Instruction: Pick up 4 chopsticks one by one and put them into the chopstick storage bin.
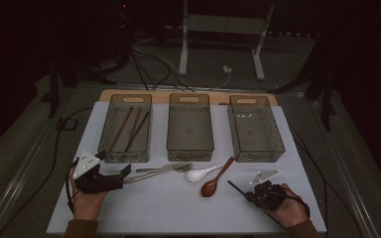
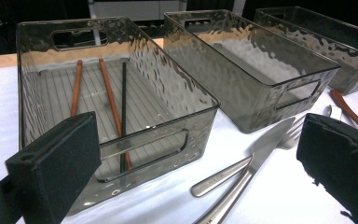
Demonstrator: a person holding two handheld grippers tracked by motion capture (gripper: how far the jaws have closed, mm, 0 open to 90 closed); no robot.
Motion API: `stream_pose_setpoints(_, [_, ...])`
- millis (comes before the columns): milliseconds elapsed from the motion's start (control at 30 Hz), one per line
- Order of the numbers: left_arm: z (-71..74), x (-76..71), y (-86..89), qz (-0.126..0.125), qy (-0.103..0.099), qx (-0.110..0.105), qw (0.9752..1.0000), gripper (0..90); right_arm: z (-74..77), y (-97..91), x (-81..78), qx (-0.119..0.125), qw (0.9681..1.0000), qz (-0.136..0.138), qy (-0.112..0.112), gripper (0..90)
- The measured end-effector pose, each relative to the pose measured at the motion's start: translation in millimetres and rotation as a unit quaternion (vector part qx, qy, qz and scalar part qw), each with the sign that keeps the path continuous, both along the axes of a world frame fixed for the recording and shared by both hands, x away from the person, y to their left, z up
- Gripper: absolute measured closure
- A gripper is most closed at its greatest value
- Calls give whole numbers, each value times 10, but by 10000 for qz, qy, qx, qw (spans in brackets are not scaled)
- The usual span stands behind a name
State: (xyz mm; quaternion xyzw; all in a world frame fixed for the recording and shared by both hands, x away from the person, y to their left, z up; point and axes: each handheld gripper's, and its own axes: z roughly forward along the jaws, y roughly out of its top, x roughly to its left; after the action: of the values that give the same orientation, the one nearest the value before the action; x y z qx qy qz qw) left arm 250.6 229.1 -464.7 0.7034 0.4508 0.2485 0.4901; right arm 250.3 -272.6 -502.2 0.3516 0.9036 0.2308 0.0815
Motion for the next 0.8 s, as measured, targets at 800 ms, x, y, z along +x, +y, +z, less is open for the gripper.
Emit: stream_pose_setpoints(800, [23,11,-191,-240,53,-99,9996,7,390,232,209,1011,9909,-291,-841,863])
